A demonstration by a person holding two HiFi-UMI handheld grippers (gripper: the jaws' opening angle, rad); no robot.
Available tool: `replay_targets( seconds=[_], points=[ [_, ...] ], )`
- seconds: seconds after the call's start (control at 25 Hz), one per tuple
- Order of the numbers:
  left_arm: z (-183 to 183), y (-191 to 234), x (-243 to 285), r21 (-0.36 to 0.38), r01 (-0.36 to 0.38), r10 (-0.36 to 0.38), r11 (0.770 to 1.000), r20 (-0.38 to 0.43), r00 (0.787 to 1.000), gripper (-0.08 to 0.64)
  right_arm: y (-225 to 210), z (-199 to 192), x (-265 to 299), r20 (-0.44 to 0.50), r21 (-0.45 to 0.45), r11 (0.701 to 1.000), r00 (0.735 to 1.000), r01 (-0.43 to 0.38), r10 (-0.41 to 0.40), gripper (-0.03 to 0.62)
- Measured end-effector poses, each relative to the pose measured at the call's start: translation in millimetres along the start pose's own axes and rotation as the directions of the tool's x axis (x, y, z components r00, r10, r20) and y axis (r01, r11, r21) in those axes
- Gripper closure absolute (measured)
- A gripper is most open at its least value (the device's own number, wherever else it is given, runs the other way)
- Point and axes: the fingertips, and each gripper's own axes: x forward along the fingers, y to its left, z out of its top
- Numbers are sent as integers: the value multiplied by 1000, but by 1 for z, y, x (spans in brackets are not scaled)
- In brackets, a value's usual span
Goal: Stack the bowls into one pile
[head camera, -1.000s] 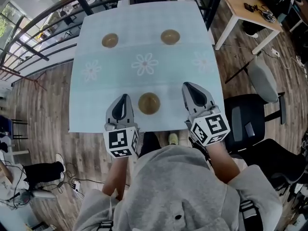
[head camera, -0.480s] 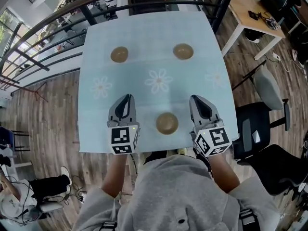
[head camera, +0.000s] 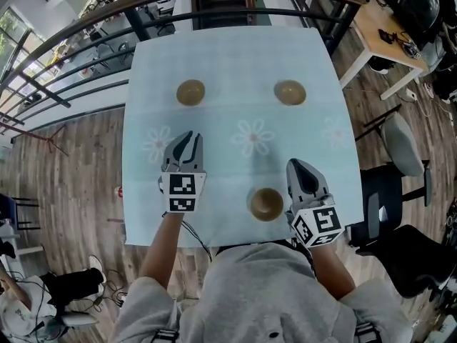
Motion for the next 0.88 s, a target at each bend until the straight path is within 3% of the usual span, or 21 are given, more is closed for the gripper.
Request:
replay_targets(
  seconds=[0.08,0.36,0.56,0.88],
  points=[
    [-4,11,17,18,13,-12,1000,-8,1000,460,4,-4,5,-13,-2,1000,1000,6,-6,565],
    [-15,23,73,115,71,-71,991,-11,997,449,1,-11,14,-47,-14,999,998,42,-42,565],
    [-38,44,120,211,93,-83,973,-59,995,449,1,-16,20,-71,-32,997,995,68,-70,565],
    [-99,69,175,201,128,-84,971,-214,973,442,-2,-28,19,-115,-33,996,989,86,-89,565]
  ],
)
